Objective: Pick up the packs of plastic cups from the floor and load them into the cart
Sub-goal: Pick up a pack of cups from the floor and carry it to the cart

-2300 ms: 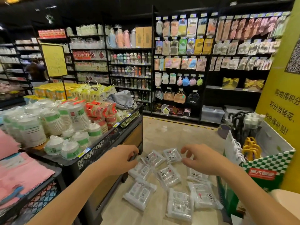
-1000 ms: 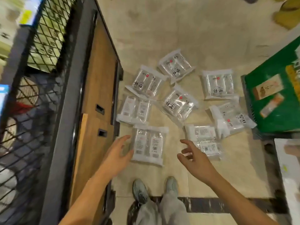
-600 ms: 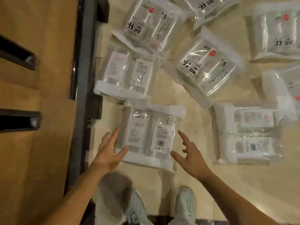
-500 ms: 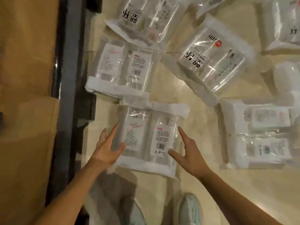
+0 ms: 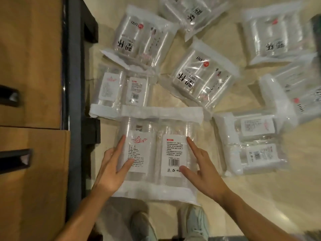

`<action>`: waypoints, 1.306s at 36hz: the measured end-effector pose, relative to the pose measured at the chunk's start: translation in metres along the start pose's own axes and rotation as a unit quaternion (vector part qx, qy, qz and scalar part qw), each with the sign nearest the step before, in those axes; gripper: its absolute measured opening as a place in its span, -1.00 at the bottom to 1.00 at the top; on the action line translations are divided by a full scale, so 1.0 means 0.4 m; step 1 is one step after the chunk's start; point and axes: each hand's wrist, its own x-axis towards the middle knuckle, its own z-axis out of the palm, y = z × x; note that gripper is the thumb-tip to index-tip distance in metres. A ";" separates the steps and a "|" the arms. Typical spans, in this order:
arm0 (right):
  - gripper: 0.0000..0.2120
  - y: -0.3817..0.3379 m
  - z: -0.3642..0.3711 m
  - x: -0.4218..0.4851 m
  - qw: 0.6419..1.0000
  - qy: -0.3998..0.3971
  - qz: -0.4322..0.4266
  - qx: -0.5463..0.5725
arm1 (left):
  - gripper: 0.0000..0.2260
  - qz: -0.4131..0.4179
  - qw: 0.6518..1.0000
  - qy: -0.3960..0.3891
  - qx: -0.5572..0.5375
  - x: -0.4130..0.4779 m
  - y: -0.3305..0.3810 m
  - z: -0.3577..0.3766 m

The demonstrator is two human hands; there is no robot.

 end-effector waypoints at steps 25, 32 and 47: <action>-0.35 -1.265 -1.282 -1.033 0.957 0.238 -0.166 0.023 | -0.40 0.349 0.935 -0.044 0.048 -0.972 1.751 -0.727; -0.44 -1.305 -1.425 -1.278 0.930 0.329 -0.151 0.060 | -0.42 0.414 0.904 -0.077 0.071 -1.078 1.986 -0.668; -0.47 -1.247 -1.464 -1.606 0.817 0.545 -0.040 0.184 | -0.41 0.527 0.784 -0.302 0.131 -1.160 2.333 -0.419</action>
